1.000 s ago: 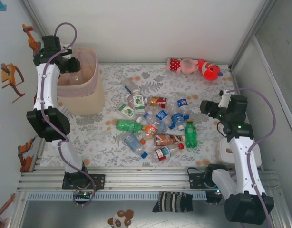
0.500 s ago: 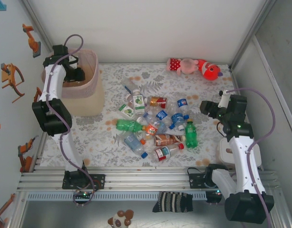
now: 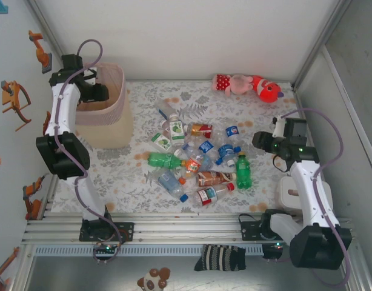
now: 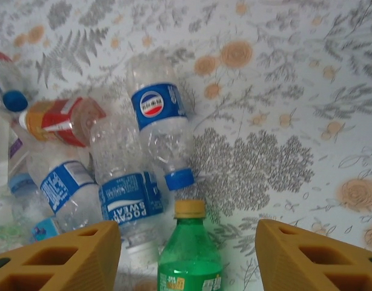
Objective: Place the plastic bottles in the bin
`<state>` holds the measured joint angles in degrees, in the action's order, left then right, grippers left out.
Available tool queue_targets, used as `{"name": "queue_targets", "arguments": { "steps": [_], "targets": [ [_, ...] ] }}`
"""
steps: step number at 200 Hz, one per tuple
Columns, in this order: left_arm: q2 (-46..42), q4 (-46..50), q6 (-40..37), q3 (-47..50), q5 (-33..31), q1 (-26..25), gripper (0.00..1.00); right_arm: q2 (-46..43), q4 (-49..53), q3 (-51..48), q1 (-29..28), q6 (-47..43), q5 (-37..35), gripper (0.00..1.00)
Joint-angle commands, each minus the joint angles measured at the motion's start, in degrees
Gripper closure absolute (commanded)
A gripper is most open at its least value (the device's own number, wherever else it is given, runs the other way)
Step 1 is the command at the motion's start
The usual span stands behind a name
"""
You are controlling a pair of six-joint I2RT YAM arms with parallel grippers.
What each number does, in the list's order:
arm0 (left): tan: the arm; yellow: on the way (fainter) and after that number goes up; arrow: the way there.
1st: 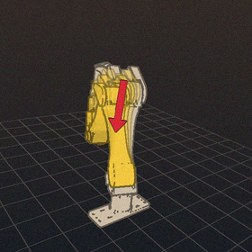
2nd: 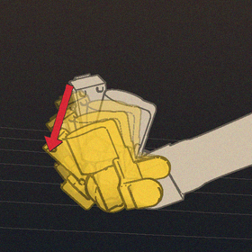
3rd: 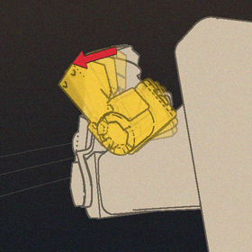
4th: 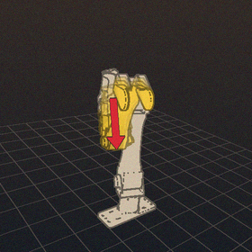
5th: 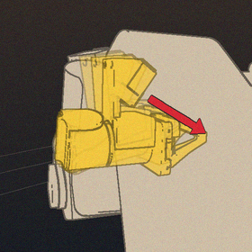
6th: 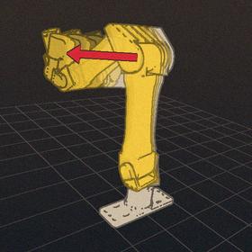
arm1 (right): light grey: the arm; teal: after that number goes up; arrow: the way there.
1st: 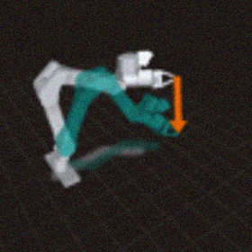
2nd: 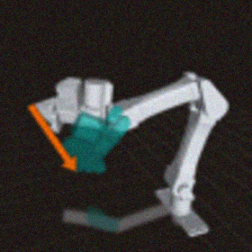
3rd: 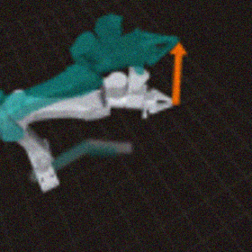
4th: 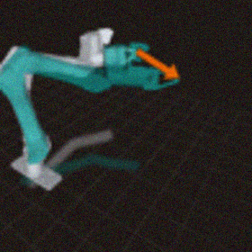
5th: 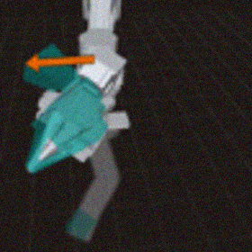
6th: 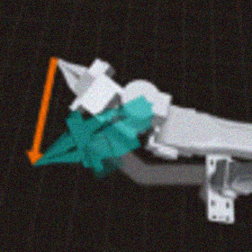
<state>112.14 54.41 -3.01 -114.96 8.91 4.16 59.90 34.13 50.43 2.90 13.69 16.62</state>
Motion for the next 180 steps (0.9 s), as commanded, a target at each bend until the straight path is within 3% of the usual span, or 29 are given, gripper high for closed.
{"name": "queue_targets", "arguments": {
  "steps": [1,86,180],
  "targets": [
    [-4.6,-0.4,0.7,0.8,3.4,-0.1,0.53,3.2,4.6,2.4,-1.2,-0.6,0.0,0.42],
    [-17.9,-4.3,3.3,6.3,10.1,0.1,0.49,18.5,7.8,8.2,-7.7,-1.6,-1.0,0.47],
    [-38.2,-14.4,8.5,19.4,22.2,0.2,0.34,32.1,5.5,11.5,-10.4,-1.8,-2.0,0.47]
  ]
}}
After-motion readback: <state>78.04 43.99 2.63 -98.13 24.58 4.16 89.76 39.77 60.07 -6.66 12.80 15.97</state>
